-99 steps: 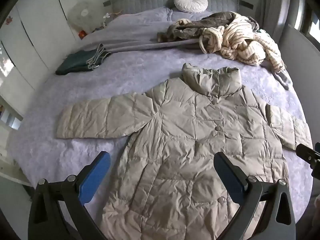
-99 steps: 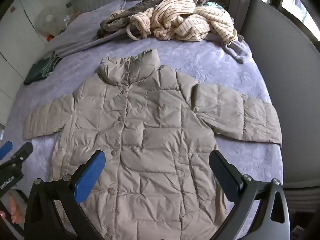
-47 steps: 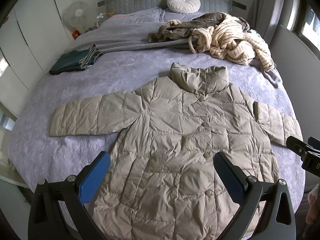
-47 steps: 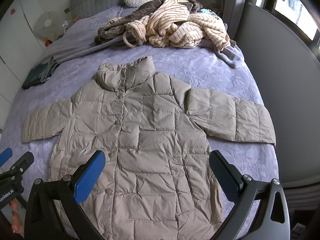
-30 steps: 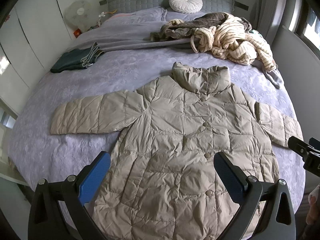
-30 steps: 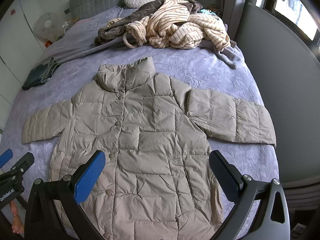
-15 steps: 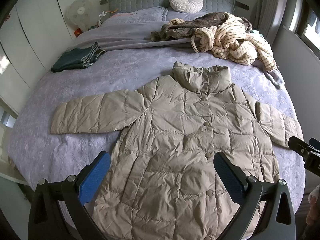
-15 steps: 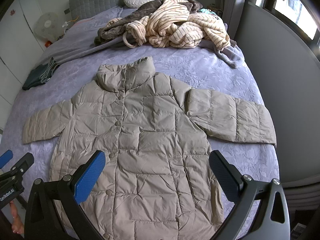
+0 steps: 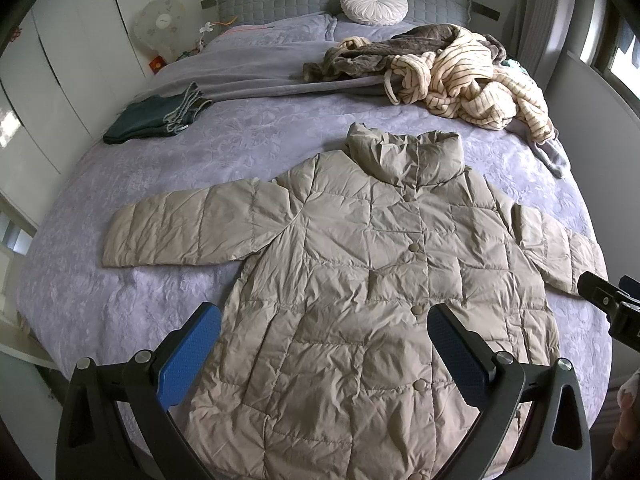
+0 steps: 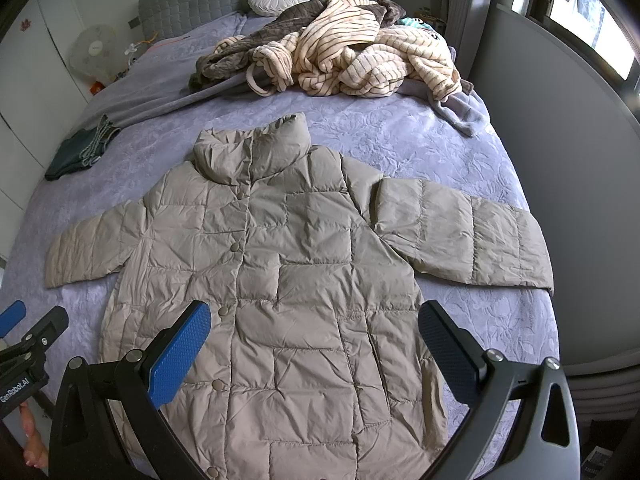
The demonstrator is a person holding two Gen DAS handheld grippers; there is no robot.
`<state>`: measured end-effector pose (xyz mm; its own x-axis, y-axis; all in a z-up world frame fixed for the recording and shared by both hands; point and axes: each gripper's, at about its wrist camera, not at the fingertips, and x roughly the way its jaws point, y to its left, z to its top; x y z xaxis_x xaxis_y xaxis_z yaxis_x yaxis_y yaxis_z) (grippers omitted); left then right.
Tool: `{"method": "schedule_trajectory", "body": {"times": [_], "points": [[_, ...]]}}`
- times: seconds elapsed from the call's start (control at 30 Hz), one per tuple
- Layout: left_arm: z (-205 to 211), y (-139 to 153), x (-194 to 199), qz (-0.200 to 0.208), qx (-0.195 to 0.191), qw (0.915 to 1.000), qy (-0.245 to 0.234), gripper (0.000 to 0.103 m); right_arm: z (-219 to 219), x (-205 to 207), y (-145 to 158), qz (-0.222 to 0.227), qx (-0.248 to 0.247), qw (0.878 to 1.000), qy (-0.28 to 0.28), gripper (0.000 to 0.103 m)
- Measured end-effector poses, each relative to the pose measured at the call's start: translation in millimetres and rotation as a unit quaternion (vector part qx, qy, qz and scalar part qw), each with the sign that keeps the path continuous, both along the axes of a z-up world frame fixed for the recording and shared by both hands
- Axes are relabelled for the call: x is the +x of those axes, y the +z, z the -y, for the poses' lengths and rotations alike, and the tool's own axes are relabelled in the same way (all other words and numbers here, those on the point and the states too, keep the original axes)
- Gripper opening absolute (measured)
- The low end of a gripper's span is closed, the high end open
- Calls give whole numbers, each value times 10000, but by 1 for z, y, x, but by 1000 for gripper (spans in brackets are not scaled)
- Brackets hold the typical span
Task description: Fold large clothes
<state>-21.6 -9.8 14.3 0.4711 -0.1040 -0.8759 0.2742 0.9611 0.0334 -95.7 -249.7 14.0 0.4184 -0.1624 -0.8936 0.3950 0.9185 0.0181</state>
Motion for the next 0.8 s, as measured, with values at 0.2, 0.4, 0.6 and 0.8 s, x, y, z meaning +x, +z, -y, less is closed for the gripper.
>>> {"method": "schedule_trajectory", "body": {"times": [0.2,0.4,0.6,0.8], "points": [[0,0,0,0,0,10000,-4,103,0,0,0,4,7,10000,-5,103],[0,0,0,-5,-2,10000,-6,103,0,0,0,5,11,10000,0,103],[0,0,0,-1,1,10000,0,103,-1,0,0,3,11,10000,-2,103],[1,0,0,-8,1,10000,-7,103,-1,0,-1,6,18,10000,2,103]]}}
